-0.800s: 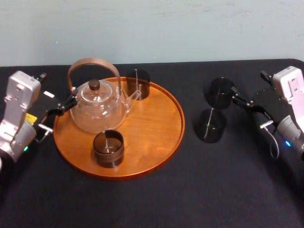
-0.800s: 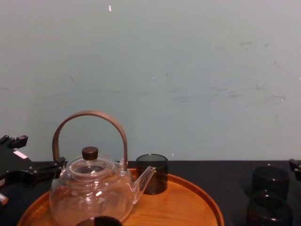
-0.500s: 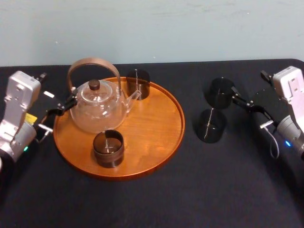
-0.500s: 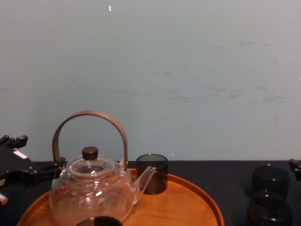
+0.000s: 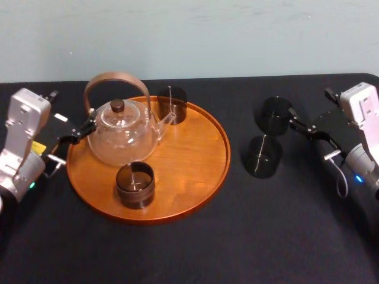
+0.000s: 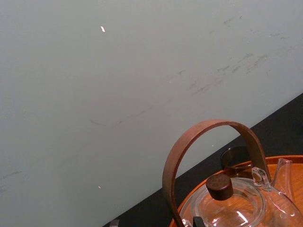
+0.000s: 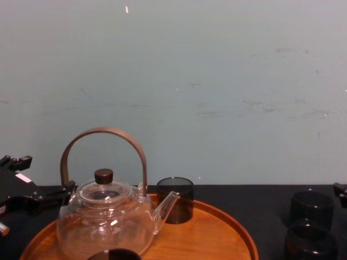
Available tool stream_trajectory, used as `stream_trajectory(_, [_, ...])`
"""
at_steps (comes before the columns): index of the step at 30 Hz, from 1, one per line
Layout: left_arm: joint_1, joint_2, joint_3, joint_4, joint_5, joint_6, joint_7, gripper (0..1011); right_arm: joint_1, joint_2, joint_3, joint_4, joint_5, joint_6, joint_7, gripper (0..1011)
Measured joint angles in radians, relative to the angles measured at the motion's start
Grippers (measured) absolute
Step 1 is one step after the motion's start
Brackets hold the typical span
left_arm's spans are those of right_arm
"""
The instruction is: Pick up the glass from the table and place it on the tray.
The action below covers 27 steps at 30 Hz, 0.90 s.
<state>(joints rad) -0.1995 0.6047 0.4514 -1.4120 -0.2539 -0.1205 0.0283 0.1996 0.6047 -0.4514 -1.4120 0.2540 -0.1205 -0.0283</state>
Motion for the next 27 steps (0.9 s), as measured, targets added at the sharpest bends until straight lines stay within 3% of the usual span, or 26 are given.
stream_trajectory(27, [0.0, 0.0, 0.0, 0.0, 0.0, 0.0, 0.0, 1010, 0.0, -0.001, 0.003, 0.001, 0.004, 0.0, 0.007, 1002])
